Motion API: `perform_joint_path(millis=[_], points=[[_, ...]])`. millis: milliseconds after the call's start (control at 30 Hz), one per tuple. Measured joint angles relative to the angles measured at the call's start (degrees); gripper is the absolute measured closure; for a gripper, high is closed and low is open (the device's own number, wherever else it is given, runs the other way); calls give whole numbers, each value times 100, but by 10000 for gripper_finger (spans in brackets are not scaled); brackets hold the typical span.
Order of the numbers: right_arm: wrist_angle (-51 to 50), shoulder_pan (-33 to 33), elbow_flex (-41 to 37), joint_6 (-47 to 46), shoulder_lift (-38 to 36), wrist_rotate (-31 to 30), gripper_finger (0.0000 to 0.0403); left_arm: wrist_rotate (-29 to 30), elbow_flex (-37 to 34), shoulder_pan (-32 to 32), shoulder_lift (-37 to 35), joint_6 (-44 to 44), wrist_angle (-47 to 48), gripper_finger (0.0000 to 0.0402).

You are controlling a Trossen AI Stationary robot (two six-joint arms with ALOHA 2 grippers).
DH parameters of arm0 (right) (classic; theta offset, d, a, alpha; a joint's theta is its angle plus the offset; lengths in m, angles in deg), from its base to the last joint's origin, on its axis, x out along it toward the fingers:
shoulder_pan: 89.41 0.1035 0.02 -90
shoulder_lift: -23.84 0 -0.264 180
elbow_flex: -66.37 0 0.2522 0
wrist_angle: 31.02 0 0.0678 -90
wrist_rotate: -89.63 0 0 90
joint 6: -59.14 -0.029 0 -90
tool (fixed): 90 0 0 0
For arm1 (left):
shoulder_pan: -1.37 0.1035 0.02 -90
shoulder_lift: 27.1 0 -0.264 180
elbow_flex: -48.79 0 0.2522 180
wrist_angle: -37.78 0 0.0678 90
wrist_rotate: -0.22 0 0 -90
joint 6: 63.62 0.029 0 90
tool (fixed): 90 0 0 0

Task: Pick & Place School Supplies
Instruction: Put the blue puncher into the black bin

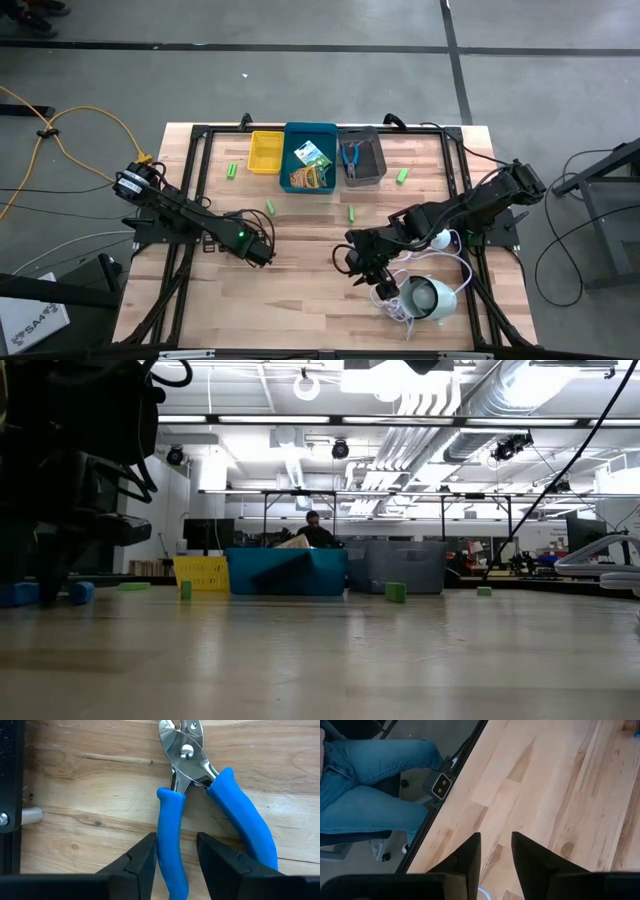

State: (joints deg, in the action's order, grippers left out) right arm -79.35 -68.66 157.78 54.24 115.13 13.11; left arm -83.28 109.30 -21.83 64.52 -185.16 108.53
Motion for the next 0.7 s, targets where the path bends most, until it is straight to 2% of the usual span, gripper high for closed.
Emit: perform_joint_path(millis=[233, 533, 700], points=[[0, 0, 0, 0, 0, 0, 302, -9, 0, 0, 3, 2, 35, 273], [0, 0, 0, -2, 0, 0, 302, -44, -9, -2, 9, 2, 140, 349], [0, 0, 0, -2, 0, 2, 302, -45, -4, -31, 7, 90, 174, 358]])
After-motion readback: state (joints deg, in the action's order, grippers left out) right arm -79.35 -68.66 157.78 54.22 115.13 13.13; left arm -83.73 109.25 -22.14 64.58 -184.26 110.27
